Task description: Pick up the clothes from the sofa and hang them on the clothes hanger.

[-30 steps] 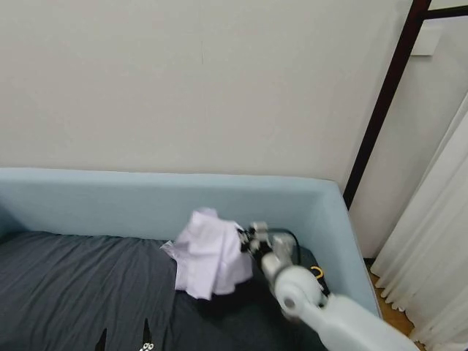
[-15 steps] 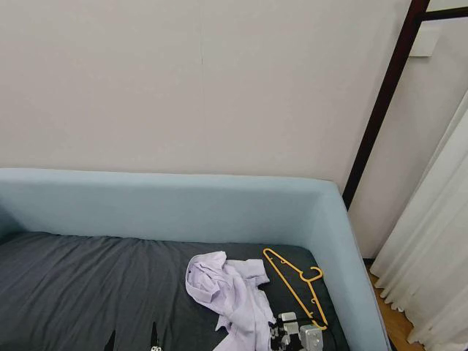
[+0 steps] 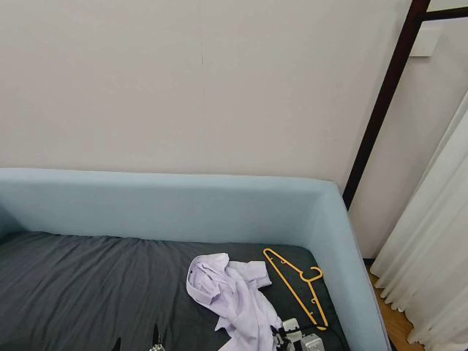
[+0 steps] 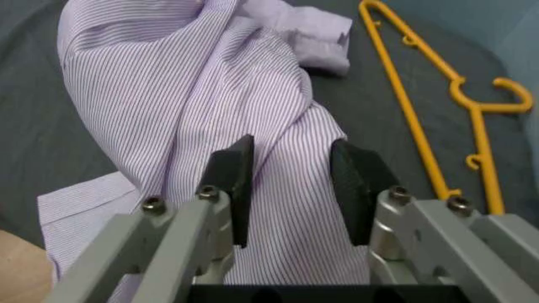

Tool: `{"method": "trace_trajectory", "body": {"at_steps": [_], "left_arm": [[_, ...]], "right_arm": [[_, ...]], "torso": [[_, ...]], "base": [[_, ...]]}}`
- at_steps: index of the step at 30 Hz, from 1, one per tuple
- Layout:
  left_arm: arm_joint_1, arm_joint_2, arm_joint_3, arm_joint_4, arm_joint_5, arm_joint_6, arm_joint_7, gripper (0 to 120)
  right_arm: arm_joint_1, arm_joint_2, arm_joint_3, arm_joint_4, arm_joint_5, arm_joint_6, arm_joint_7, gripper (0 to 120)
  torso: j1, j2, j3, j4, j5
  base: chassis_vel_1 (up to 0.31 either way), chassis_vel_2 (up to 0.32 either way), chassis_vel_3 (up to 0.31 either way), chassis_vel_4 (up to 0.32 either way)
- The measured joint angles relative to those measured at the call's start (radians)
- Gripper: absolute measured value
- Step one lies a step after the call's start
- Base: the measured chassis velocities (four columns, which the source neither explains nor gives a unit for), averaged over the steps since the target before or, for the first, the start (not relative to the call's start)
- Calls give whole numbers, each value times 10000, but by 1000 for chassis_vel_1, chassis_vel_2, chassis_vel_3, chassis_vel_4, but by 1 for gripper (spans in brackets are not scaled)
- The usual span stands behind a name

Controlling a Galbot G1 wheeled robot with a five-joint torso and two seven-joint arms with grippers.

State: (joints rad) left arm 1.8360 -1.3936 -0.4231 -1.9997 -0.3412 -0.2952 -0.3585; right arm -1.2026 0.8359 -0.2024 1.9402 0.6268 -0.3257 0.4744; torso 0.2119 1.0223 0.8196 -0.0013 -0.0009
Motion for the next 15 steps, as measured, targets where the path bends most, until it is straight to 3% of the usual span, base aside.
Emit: {"method": "trace_trajectory", "body": {"at_steps": [2,5,11,14,15], "left_arm": [[0,79,11,-116,-221,188,-31,96],[-7,419,18,-554,-1042,924,-206,96],[-212,833,17,-757,-1665,1480,-400,97],[-812,1052,438,-913,-2799,2398,-730,97],[-812,1052,438,-913,-2799,2398,-730,97]], "right_arm": [[-107,-95,47,53,-204,113,-56,41],[-576,-452,424,342,-577,234,-79,58],[-762,-911,1046,590,-239,172,60,77],[-637,-1050,1358,707,-85,218,25,91],[-637,-1050,1358,707,-85,218,25,91]], "torso": [[0,0,0,0,0],[0,0,0,-1,2],[0,0,0,0,2],[0,0,0,-1,0],[0,0,0,-1,0]], "base": [[0,0,0,0],[0,0,0,0],[0,0,0,0],[0,0,0,0],[0,0,0,0]]}}
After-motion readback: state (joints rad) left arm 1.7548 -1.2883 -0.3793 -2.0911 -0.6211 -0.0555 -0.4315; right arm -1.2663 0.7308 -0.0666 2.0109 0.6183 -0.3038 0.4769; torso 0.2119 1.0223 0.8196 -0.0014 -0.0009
